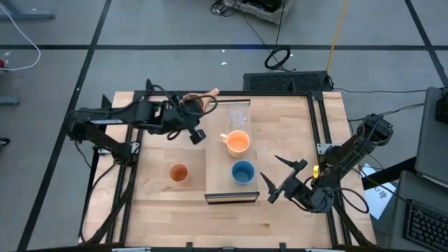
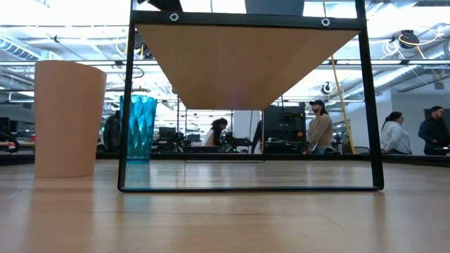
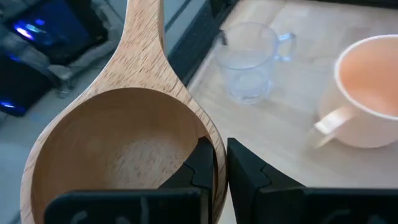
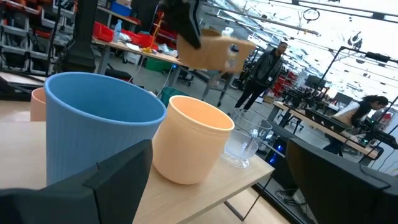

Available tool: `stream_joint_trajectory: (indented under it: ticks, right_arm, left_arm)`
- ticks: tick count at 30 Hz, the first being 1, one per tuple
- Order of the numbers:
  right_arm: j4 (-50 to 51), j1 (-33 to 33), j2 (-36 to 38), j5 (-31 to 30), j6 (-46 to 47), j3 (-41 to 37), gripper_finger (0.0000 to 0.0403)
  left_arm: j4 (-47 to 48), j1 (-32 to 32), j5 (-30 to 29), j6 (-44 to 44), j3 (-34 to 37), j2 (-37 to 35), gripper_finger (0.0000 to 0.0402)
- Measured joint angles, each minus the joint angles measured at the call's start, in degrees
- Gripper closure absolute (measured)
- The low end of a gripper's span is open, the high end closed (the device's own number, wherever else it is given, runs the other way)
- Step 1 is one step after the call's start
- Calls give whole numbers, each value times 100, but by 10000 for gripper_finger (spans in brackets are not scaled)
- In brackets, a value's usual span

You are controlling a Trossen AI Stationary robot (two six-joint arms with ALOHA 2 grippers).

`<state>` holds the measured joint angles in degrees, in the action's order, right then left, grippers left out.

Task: Stack small to large cups/mugs on shelf
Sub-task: Put the brown cup on the shelf

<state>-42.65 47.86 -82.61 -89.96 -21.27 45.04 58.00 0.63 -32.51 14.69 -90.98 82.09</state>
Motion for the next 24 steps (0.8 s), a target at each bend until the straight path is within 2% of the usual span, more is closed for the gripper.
stream_joint_trajectory:
  ticks: [6, 12, 18, 24]
  right_arm:
    - [2, 0, 0, -2, -5, 0, 39]
    - [81, 1, 0, 0, 49, 0, 39]
    - [177, 11, 0, 3, 109, 0, 39]
    - [177, 24, 0, 3, 100, 0, 39]
  left_arm:
    - [-1024, -333, 412, 51, 608, -9, 378]
    - [-1654, -683, 421, 108, 1072, -9, 378]
    - [-2575, -920, 412, 22, 1200, 71, 378]
    - [-2700, -1031, 433, 79, 1220, 255, 378]
